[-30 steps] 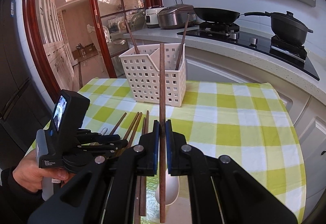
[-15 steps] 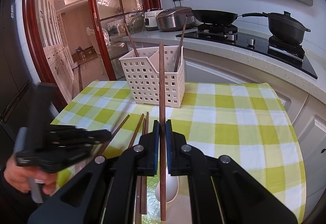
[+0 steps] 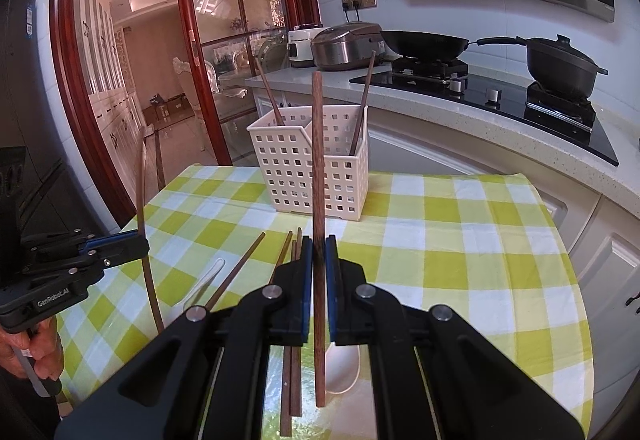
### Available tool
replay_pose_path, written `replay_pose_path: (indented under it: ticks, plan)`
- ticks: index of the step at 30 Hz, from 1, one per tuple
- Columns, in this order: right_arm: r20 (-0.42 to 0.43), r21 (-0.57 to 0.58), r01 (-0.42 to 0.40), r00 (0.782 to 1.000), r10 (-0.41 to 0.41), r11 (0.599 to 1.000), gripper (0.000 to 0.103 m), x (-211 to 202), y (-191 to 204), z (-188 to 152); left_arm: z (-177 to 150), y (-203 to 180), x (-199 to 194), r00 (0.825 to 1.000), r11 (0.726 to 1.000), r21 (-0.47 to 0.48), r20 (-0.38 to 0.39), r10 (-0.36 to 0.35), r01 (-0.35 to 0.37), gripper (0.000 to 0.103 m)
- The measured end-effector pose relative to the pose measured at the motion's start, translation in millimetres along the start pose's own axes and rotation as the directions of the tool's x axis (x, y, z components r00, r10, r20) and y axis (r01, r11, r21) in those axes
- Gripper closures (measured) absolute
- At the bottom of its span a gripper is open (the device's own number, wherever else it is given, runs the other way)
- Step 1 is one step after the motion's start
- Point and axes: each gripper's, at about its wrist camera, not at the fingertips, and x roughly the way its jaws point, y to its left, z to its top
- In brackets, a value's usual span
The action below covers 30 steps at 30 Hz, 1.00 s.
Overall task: Organize utensils
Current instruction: 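Raise both held chopsticks upright and carry them over the white basket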
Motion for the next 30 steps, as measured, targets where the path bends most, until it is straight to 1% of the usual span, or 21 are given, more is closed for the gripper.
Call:
replay_pose_path:
  ticks: [8, 13, 16, 19, 21, 28, 30]
  plan:
    - [0.017, -0.010, -0.022, 1.000, 0.022, 1.000, 0.097, -13, 5, 9, 6, 3, -11, 0.999, 1.000, -0.013, 0.031, -0.018, 0.019, 0.099]
    - [0.018, 0.004, -0.035, 0.999, 0.035, 0.999, 0.097, -11, 0, 19, 25, 8, -22, 0.997, 0.999, -0.020, 0.076, -0.029, 0.031, 0.099]
    - [0.030, 0.012, -0.038, 0.999, 0.037, 0.999, 0.097, -12, -3, 30, 42, 10, -26, 0.994, 0.999, -0.020, 0.105, -0.029, 0.031, 0.099]
    - [0.054, 0.023, -0.041, 0.998, 0.040, 0.999, 0.097, -11, -8, 51, 64, 12, -28, 0.991, 0.999, -0.017, 0.134, -0.028, 0.031, 0.099]
    - [0.072, 0.011, -0.025, 0.997, 0.025, 1.000, 0.097, -10, -9, 70, 81, 12, -28, 0.988, 1.000, -0.007, 0.155, -0.023, 0.024, 0.099]
    - [0.152, 0.007, 0.011, 0.988, -0.012, 1.000, 0.097, 7, -12, 142, 154, 10, -21, 0.972, 0.999, 0.032, 0.235, -0.014, 0.007, 0.099]
    - [0.171, 0.005, 0.024, 0.985, -0.025, 1.000, 0.097, 16, -12, 162, 171, 11, -17, 0.967, 0.999, 0.036, 0.254, -0.008, -0.001, 0.099]
